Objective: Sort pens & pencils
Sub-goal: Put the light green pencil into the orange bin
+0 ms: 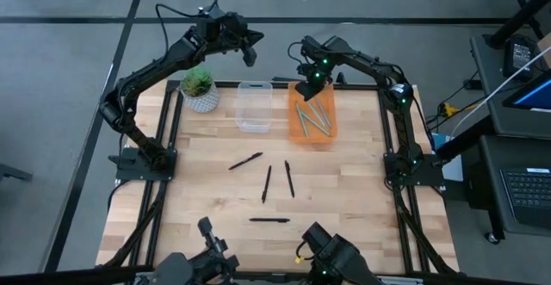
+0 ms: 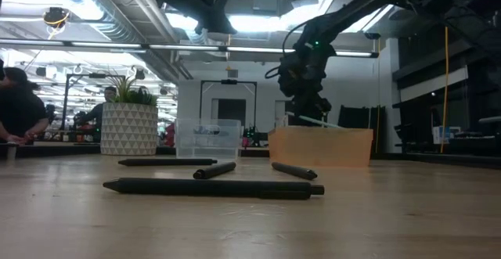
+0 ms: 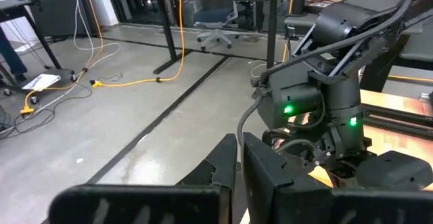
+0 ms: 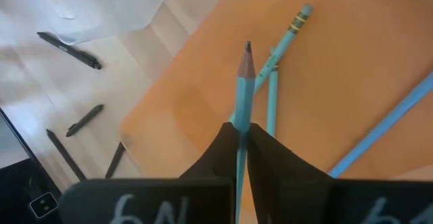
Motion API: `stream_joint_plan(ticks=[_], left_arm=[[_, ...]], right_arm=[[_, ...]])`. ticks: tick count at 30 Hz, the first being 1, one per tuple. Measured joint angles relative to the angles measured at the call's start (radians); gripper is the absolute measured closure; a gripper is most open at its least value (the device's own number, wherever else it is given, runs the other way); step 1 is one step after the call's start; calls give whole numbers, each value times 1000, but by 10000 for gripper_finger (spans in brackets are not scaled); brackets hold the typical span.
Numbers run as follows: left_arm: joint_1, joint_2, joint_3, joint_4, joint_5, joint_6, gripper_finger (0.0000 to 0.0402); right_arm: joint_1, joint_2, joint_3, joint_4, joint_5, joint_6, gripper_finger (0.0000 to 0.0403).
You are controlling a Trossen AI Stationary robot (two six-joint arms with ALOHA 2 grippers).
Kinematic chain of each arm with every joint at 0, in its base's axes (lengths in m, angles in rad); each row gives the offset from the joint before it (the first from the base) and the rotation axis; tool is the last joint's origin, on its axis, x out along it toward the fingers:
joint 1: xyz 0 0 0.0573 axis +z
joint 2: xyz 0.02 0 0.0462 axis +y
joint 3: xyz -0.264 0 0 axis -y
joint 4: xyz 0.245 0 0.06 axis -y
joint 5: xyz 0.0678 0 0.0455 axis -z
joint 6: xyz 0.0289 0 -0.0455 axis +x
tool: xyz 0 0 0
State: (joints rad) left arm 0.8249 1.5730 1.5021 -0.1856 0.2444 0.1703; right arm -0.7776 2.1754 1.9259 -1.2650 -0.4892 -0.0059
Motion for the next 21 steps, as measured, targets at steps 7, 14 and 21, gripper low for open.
stream_joint_plan(ticks=[7, 14, 21], left_arm=[[0, 0, 0, 0, 0, 2, 386], [0, 0, 0, 0, 0, 16, 386], [0, 0, 0, -2, 0, 17, 386]], right_arm=[[0, 0, 0, 6, 0, -1, 386], [0, 0, 0, 21, 1, 2, 363], [3, 23, 0, 26, 0, 0, 371]])
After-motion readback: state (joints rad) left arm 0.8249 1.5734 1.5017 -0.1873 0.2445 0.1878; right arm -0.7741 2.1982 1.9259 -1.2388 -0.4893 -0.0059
